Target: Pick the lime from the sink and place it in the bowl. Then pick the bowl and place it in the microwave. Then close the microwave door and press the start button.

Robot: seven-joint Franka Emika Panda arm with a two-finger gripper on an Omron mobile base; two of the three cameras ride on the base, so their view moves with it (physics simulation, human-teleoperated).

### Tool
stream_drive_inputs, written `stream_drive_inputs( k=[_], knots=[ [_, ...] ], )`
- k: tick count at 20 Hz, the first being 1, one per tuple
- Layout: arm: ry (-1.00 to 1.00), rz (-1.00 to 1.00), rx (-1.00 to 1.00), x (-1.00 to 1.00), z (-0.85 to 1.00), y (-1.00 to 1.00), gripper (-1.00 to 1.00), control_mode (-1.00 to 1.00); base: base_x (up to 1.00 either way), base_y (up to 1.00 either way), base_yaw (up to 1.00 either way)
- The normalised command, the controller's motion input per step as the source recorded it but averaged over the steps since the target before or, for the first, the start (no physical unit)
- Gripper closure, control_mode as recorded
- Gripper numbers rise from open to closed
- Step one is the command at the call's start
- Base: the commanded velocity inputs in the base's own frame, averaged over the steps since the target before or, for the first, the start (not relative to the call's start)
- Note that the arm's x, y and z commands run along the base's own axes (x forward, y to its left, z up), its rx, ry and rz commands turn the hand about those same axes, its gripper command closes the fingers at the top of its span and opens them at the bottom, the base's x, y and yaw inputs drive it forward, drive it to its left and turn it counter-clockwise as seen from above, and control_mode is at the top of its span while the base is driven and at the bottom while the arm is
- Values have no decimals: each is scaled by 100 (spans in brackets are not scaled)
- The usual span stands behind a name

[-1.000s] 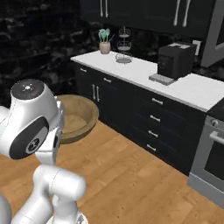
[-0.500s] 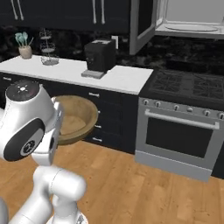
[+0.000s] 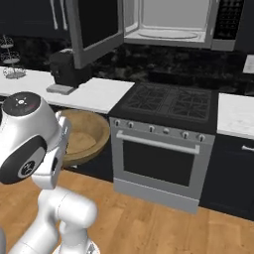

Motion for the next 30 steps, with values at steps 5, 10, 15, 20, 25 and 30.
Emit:
stream_drive_inputs(
  k=[5, 10, 15, 20, 25, 30],
  knots=[
    [0, 0, 0, 0, 0, 0, 100, 100, 80, -98, 3],
    [0, 0, 0, 0, 0, 0, 100, 100, 100, -76, 23],
    [0, 0, 0, 0, 0, 0, 100, 100, 87, -36, 30],
    [0, 0, 0, 0, 0, 0, 100, 100, 79, -2, 27],
    [0, 0, 0, 0, 0, 0, 100, 100, 51, 1, 27],
    [0, 0, 0, 0, 0, 0, 100, 100, 18, 10, 32]
  ],
)
